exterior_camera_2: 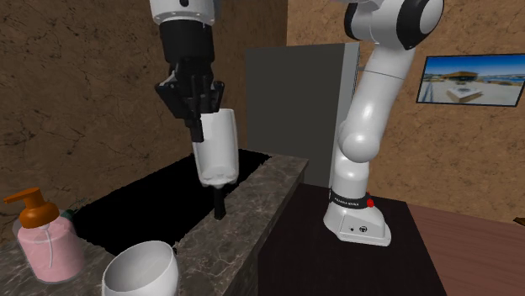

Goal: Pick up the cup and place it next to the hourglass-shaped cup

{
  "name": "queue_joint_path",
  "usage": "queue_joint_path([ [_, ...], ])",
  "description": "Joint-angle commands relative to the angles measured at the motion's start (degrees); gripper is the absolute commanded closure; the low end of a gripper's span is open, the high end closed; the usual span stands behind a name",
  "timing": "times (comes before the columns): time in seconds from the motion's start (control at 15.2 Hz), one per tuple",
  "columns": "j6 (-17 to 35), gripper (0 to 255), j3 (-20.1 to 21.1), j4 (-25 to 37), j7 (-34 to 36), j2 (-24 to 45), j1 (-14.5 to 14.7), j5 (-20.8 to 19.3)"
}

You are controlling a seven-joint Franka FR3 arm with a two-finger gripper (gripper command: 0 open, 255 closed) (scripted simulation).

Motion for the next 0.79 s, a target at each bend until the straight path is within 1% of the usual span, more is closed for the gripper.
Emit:
queue_joint_path([
  [0.0, 1.43, 255, 0.80, -0.57, 0.74, 0.85, 0.06, -0.35],
  [0.73, 9.82, 255, 1.72, -9.02, -0.04, 0.78, 0.46, 0.23],
])
